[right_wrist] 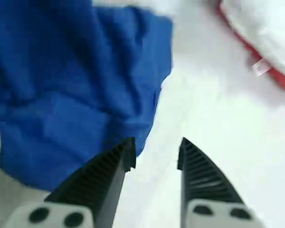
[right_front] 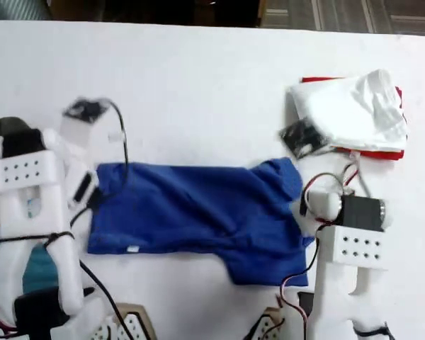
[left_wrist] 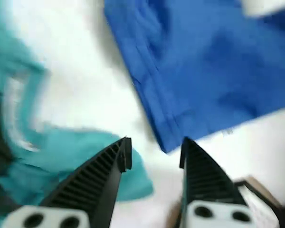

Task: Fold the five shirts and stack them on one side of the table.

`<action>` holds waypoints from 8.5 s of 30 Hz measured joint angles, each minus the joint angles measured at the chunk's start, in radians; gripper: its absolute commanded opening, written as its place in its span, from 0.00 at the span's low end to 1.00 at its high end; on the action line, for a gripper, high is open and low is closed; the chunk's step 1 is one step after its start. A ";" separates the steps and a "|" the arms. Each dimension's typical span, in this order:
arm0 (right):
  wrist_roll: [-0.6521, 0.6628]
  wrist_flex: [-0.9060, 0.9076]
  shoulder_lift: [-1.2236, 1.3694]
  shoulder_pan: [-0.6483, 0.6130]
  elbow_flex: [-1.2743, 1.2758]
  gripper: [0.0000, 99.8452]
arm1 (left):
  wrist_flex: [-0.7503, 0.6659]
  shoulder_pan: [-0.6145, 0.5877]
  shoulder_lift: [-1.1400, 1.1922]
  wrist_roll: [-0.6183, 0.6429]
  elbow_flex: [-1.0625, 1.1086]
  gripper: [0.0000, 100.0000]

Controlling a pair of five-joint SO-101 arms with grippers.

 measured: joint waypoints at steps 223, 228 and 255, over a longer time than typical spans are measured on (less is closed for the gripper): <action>0.302 -0.295 0.440 -0.706 0.523 0.24 | -0.910 0.112 0.025 0.210 0.753 0.03; 0.305 -0.296 0.456 -0.634 0.517 0.19 | -0.910 0.112 0.025 0.210 0.753 0.03; 0.313 -0.118 0.500 -0.549 0.212 0.02 | -0.910 0.114 0.025 0.210 0.753 0.03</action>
